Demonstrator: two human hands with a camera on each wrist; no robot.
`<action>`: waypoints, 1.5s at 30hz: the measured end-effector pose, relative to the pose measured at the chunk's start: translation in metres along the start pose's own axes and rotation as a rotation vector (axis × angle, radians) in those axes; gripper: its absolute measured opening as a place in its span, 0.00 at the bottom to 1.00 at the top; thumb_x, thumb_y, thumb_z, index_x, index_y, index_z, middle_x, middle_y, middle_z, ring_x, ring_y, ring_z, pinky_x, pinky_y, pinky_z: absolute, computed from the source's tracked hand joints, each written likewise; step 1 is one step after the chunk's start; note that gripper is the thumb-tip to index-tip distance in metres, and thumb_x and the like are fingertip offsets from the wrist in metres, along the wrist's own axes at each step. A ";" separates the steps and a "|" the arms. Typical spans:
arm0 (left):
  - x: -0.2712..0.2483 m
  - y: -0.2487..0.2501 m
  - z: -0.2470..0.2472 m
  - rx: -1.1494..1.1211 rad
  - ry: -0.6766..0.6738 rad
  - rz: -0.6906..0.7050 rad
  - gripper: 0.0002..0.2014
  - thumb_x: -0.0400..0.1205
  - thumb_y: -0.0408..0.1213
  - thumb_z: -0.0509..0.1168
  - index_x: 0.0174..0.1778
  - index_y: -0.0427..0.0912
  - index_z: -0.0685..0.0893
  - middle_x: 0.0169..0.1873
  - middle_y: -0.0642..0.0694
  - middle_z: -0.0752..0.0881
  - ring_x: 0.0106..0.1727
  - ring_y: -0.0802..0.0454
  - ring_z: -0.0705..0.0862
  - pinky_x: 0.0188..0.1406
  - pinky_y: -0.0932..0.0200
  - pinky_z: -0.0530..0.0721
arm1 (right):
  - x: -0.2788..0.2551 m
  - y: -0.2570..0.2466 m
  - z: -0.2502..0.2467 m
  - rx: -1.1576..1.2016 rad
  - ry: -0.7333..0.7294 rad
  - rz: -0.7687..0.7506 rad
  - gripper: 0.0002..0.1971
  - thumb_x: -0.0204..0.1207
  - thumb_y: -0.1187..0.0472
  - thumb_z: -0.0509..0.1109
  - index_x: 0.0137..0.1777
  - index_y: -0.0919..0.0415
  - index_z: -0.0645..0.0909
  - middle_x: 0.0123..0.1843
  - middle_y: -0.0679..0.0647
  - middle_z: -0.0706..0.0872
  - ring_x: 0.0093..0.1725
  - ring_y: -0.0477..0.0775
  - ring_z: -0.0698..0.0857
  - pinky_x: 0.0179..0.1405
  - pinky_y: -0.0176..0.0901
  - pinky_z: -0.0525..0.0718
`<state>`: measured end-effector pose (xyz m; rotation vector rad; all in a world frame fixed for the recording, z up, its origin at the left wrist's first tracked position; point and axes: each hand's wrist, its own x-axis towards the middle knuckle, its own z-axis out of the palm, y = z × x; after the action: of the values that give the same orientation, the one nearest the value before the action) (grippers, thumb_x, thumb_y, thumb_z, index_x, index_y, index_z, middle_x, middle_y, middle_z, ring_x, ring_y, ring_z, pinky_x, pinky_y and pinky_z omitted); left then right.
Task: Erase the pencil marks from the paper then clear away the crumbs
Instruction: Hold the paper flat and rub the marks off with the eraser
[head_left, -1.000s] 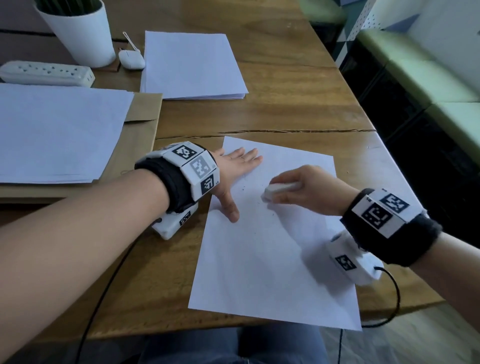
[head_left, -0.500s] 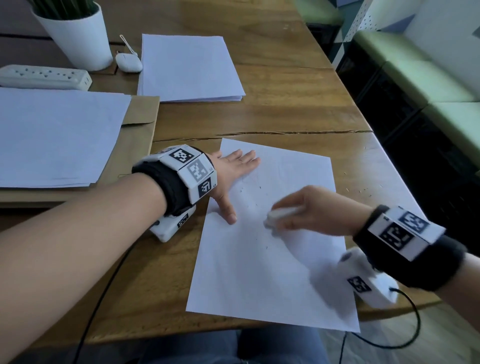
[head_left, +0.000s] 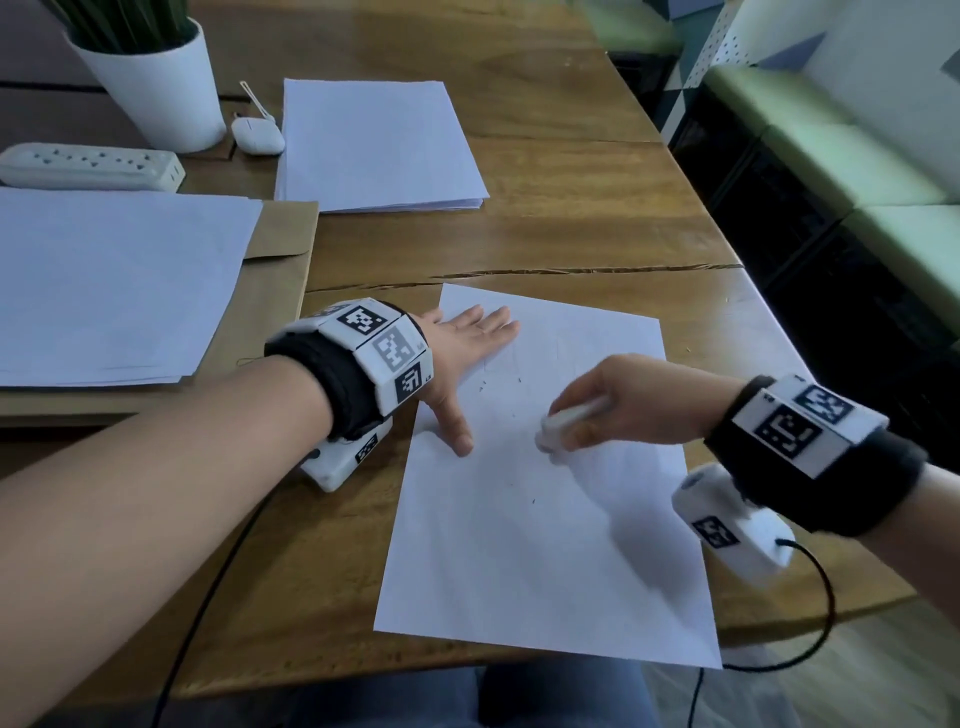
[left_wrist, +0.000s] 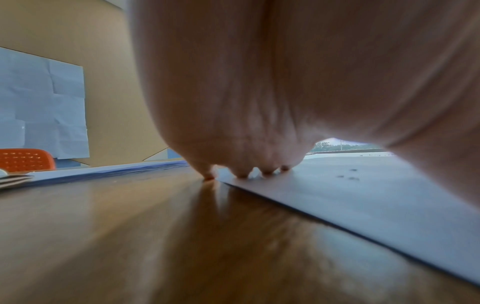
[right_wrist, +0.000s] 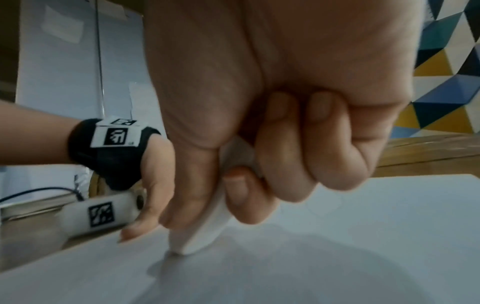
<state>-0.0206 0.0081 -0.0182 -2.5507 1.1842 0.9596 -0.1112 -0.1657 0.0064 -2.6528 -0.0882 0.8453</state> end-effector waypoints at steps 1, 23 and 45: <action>0.000 0.000 0.000 0.001 0.003 -0.002 0.65 0.66 0.58 0.75 0.79 0.48 0.27 0.80 0.51 0.29 0.81 0.52 0.30 0.80 0.46 0.36 | 0.006 -0.002 -0.003 -0.006 0.054 -0.005 0.14 0.73 0.50 0.73 0.58 0.47 0.85 0.53 0.46 0.89 0.52 0.45 0.82 0.51 0.35 0.76; 0.001 0.000 0.001 0.003 0.015 0.005 0.66 0.65 0.59 0.75 0.80 0.47 0.28 0.80 0.51 0.28 0.81 0.51 0.30 0.79 0.45 0.36 | 0.004 -0.003 0.008 0.091 -0.096 -0.046 0.14 0.70 0.48 0.74 0.56 0.46 0.86 0.50 0.42 0.90 0.53 0.43 0.85 0.58 0.35 0.79; 0.001 0.001 0.001 0.012 0.026 -0.009 0.66 0.65 0.58 0.76 0.80 0.48 0.28 0.81 0.51 0.29 0.82 0.51 0.31 0.80 0.46 0.37 | 0.022 -0.018 0.008 0.105 0.155 -0.067 0.16 0.71 0.47 0.74 0.56 0.52 0.87 0.53 0.52 0.90 0.53 0.49 0.84 0.49 0.37 0.79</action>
<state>-0.0211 0.0073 -0.0195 -2.5643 1.1809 0.9169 -0.0966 -0.1431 -0.0054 -2.5904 -0.0910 0.6037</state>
